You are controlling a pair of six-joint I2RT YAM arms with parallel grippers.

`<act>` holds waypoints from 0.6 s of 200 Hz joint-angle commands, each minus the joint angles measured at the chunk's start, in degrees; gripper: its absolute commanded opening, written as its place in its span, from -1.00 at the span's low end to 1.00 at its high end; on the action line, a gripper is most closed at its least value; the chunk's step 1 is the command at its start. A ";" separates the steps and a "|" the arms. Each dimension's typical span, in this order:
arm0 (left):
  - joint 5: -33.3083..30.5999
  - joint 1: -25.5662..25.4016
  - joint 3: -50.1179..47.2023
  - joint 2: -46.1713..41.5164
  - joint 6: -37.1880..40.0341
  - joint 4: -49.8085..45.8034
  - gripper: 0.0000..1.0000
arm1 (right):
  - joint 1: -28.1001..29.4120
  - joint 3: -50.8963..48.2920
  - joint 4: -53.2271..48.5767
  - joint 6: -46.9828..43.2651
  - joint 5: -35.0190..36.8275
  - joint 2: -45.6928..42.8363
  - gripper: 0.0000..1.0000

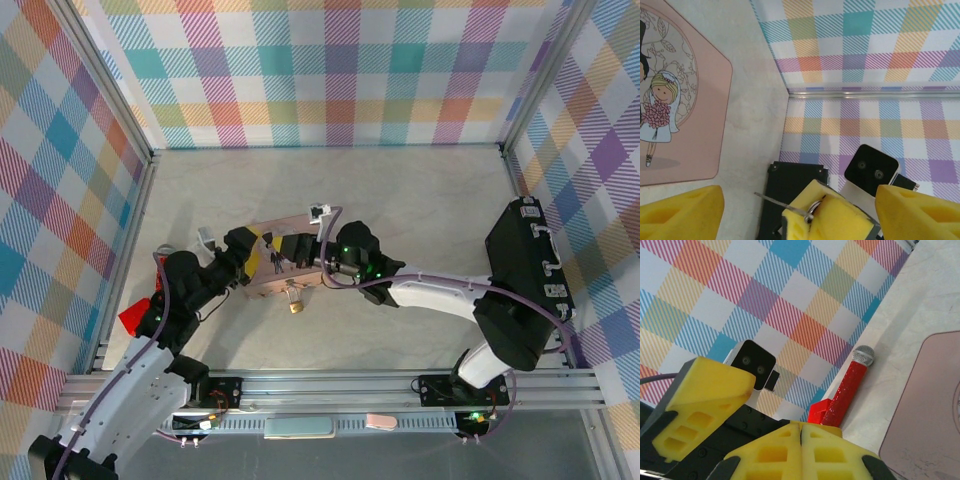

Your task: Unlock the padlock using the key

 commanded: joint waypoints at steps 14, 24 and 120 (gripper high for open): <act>-1.38 -1.76 -0.59 0.45 -3.27 3.70 0.48 | 1.06 3.03 5.50 -0.55 -1.30 2.10 -1.00; -1.47 -1.84 -0.68 0.49 -3.29 3.68 0.45 | 1.25 3.11 5.67 -0.95 -1.30 2.49 -1.00; -1.05 -1.85 -0.50 1.63 -3.16 4.14 0.12 | 2.50 2.41 4.64 -4.41 -0.59 2.52 -1.00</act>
